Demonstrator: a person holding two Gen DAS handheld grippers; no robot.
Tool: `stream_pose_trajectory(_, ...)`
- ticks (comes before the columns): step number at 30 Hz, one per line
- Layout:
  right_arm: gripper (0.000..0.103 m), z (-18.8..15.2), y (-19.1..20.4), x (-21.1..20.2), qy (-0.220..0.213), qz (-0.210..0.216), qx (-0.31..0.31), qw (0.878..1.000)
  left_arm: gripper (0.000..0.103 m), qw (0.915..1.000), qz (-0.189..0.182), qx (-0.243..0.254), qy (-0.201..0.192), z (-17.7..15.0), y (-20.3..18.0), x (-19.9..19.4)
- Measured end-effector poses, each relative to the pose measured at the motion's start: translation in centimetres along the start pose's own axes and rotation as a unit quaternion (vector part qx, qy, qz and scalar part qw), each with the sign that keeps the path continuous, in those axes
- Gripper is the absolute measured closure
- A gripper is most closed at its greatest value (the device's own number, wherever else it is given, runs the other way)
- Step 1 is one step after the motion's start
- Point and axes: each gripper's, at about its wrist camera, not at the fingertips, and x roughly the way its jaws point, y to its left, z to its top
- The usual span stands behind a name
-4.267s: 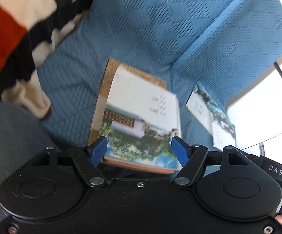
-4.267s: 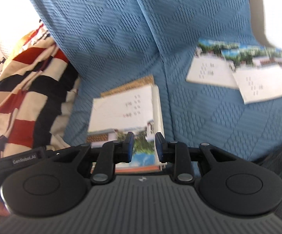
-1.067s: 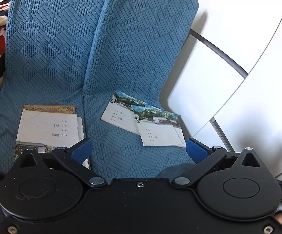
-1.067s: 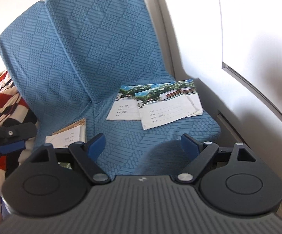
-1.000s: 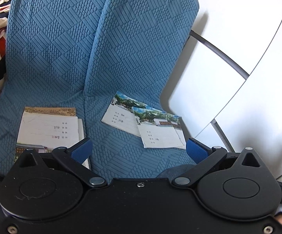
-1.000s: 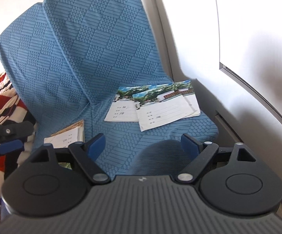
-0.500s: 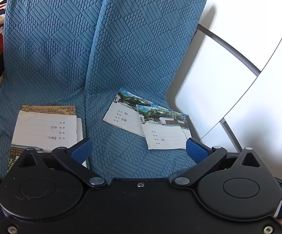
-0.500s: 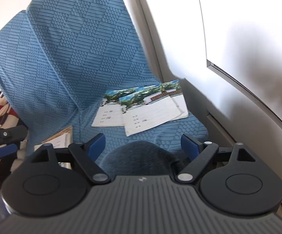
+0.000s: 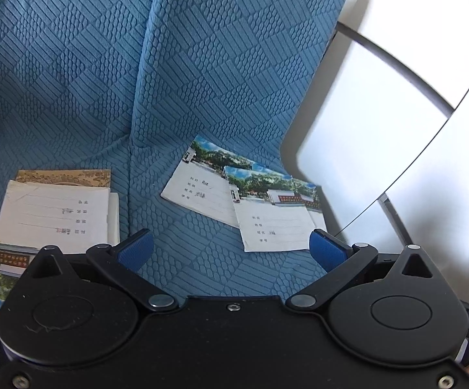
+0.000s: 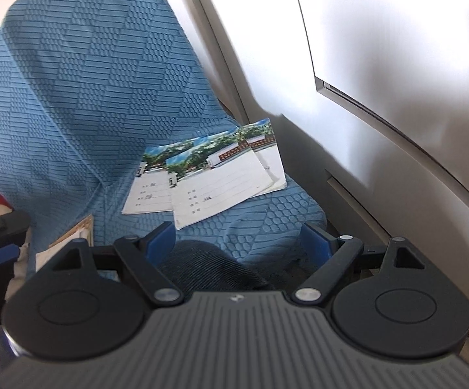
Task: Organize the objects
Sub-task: 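Lower both grippers onto the remaining postcards' edge and close them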
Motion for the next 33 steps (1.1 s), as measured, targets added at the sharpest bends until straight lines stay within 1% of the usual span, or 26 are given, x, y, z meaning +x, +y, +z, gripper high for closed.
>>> stream_pose_trajectory(1,0.017,0.0,-0.2,0.3,0.002,0.004,0.004,1.000,0.001,1.0000,0.000,-0.002,0.005,0.0,0.0,0.5)
stream_pose_trajectory(5,0.017,0.2,-0.8,1.6,0.008,0.005,0.015,1.000,0.001,0.9991,-0.023,-0.028,0.023,0.0,0.4,2.6)
stream_pose_trajectory(10,0.017,0.8,-1.8,3.4,0.011,0.011,0.048,0.999,0.001,0.9984,-0.024,-0.038,0.034,0.2,0.7,5.1)
stream_pose_trajectory(15,0.017,1.0,-3.0,5.3,0.013,0.013,0.071,0.997,0.001,0.9977,-0.021,-0.034,0.055,-0.1,0.5,8.3)
stream_pose_trajectory(18,0.017,1.1,-4.0,6.5,0.015,0.012,0.084,0.996,0.004,0.9966,-0.028,-0.033,0.070,-0.5,0.2,10.4)
stream_pose_trajectory(24,0.018,1.7,-5.7,8.9,0.019,0.027,0.102,0.994,0.015,0.9938,-0.041,-0.031,0.098,-1.0,-0.4,15.0)
stream_pose_trajectory(26,0.018,2.0,-6.2,9.8,0.020,0.031,0.101,0.994,0.022,0.9919,-0.050,-0.037,0.111,-1.1,-0.4,16.4)
stream_pose_trajectory(27,0.018,2.1,-6.3,10.3,0.024,0.032,0.098,0.994,0.025,0.9907,-0.055,-0.041,0.118,-1.2,-0.3,17.1)
stream_pose_trajectory(28,0.018,2.2,-6.4,10.8,0.027,0.032,0.092,0.995,0.031,0.9898,-0.061,-0.045,0.121,-1.3,-0.3,17.7)
stream_pose_trajectory(29,0.018,2.2,-6.3,11.2,0.029,0.032,0.082,0.996,0.034,0.9889,-0.068,-0.047,0.124,-1.3,-0.2,18.2)
stream_pose_trajectory(31,0.020,2.3,-6.0,12.0,0.034,0.032,0.060,0.997,0.038,0.9875,-0.076,-0.050,0.129,-1.4,-0.1,19.2)
stream_pose_trajectory(32,0.021,2.3,-5.9,12.4,0.036,0.034,0.055,0.997,0.042,0.9866,-0.078,-0.052,0.134,-1.4,0.0,19.7)
stream_pose_trajectory(33,0.023,2.4,-5.9,12.8,0.039,0.038,0.054,0.997,0.043,0.9857,-0.080,-0.052,0.139,-1.5,0.0,20.2)
